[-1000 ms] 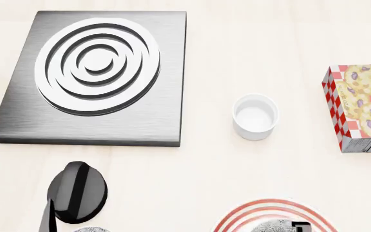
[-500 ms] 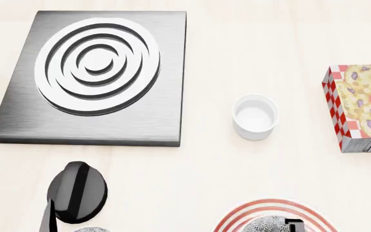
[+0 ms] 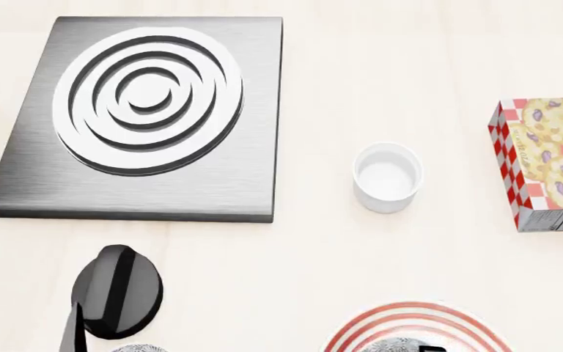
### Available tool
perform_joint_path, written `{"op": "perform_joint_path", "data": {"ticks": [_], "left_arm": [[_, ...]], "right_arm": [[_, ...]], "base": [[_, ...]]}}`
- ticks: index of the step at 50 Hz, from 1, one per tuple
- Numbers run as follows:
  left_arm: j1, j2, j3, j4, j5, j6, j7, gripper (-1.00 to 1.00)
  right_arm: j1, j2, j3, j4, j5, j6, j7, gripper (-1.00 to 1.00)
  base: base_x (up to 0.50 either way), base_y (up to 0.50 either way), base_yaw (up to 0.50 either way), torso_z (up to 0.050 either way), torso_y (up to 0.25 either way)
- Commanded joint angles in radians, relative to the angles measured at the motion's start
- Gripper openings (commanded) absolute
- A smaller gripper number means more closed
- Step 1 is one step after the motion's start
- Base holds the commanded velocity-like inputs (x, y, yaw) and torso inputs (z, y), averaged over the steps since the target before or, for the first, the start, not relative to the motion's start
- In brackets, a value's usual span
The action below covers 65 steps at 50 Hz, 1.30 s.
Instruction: Pick the akita bowl on the ramekin and place it on the plate.
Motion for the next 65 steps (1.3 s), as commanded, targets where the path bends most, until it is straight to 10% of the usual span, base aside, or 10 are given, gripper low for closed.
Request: {"op": "perform_joint_path", "data": {"ticks": [1, 33, 65], "left_arm": [[0.000, -0.004, 0.001, 0.004, -0.002, 0.000, -0.004, 1.00], [-0.002, -0.012, 0.010, 0.006, -0.005, 0.001, -0.010, 1.00], [-0.007, -0.022, 0.005, 0.026, -0.020, -0.011, -0.024, 1.00]], "right_arm": [[-0.029, -0.013, 0.034, 0.027, 0.012, -0.007, 0.036, 1.00], [-0.016, 0.004, 0.098, -0.040, 0.089, 0.025, 0.114, 1.00], [0.239, -0.074, 0.320, -0.191, 0.886, 0.216, 0.581, 1.00]], "base": [[0.00, 0.00, 0.00, 0.000, 0.000], [0.00, 0.00, 0.00, 0.000, 0.000], [0.00, 0.00, 0.00, 0.000, 0.000]]}}
